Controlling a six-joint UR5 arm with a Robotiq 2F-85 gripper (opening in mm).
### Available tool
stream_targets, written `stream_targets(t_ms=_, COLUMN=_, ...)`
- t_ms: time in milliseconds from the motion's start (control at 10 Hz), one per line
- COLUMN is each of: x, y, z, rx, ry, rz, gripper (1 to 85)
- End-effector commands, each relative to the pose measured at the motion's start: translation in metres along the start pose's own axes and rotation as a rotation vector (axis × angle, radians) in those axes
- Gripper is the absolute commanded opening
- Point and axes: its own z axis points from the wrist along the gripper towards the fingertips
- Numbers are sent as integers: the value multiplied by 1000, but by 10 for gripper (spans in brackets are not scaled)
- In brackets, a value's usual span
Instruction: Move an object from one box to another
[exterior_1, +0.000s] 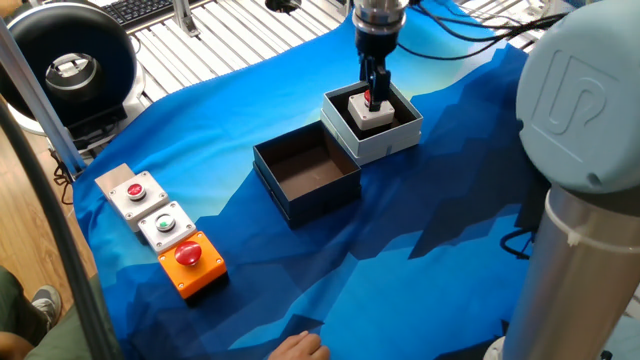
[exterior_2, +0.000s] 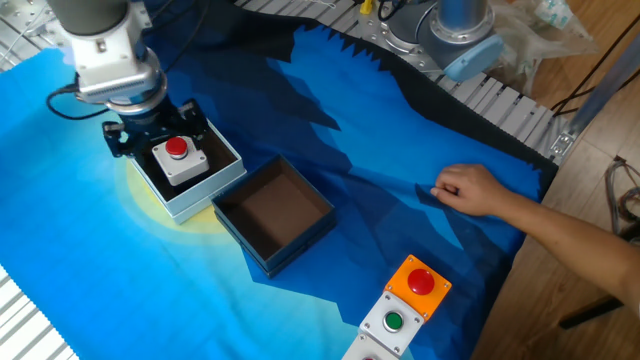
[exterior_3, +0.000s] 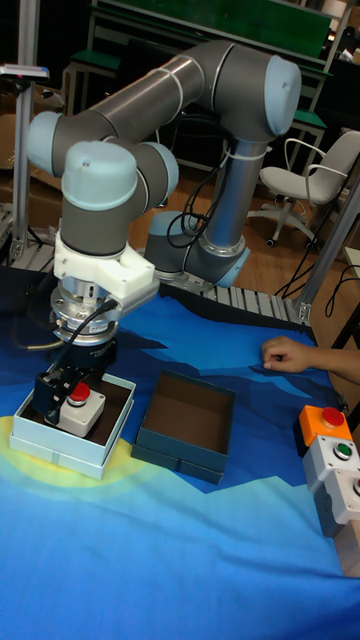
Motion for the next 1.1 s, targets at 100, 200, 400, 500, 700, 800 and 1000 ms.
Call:
stream_targets(t_ms=100, x=-5, y=5, z=18, rx=7, ry=-38, rz=-11, gripper=850)
stream_targets(t_ms=200, x=-5, y=6, z=22, rx=7, ry=-44, rz=-5, gripper=850)
stream_targets(t_ms=400, x=-5, y=7, z=24, rx=5, ry=-46, rz=-2, gripper=833)
stream_targets(t_ms=500, x=-7, y=7, z=25, rx=7, ry=-58, rz=-5, gripper=833)
stream_targets(t_ms=700, x=-5, y=8, z=25, rx=9, ry=-60, rz=12, gripper=847)
stream_targets(t_ms=800, x=-2, y=13, z=20, rx=-4, ry=-46, rz=29, gripper=850)
stream_targets(t_ms=1000, x=1, y=22, z=8, rx=-33, ry=-37, rz=50, gripper=850)
